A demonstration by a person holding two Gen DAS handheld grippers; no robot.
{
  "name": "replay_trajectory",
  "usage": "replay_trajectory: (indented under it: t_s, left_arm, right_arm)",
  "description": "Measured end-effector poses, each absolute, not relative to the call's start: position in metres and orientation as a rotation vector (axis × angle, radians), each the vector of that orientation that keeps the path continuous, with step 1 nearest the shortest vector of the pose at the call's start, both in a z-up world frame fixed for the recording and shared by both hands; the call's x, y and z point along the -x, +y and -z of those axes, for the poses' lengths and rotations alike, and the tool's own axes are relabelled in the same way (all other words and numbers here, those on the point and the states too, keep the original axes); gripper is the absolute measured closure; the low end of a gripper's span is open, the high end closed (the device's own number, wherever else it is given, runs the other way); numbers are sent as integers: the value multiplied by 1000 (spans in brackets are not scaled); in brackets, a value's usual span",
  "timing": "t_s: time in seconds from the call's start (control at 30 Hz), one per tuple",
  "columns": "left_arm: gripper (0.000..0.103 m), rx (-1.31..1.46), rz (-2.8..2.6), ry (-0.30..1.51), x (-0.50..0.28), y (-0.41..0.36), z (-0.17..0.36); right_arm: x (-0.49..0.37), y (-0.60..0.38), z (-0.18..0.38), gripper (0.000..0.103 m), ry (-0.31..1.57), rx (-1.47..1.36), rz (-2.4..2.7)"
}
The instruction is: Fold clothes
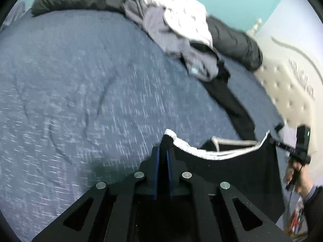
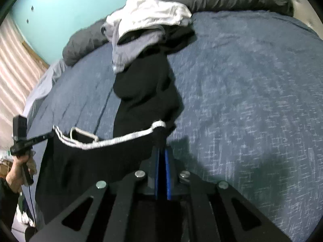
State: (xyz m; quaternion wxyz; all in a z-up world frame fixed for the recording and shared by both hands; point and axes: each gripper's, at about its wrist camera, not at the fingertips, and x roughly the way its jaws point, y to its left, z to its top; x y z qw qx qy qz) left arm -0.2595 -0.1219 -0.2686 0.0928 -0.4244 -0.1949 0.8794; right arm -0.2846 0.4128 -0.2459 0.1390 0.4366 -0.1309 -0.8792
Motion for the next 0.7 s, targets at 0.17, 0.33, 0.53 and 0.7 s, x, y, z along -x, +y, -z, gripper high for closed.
replay_trajectory:
  t_s: [0.17, 0.33, 0.53, 0.7]
  left_arm:
    - [96, 1288, -2618, -618, 267, -131, 270]
    - [96, 1352, -2600, -617, 277, -127, 284]
    - [81, 1400, -2625, -599, 273, -127, 290]
    - [61, 1333, -2690, -604, 243, -138, 267]
  right_arm:
    - [287, 423, 246, 100, -380, -1262, 2603]
    - [300, 423, 265, 100, -380, -1390, 2606]
    - [302, 417, 272, 98, -385, -1457, 2626]
    - [286, 411, 248, 89, -398, -1408, 2678]
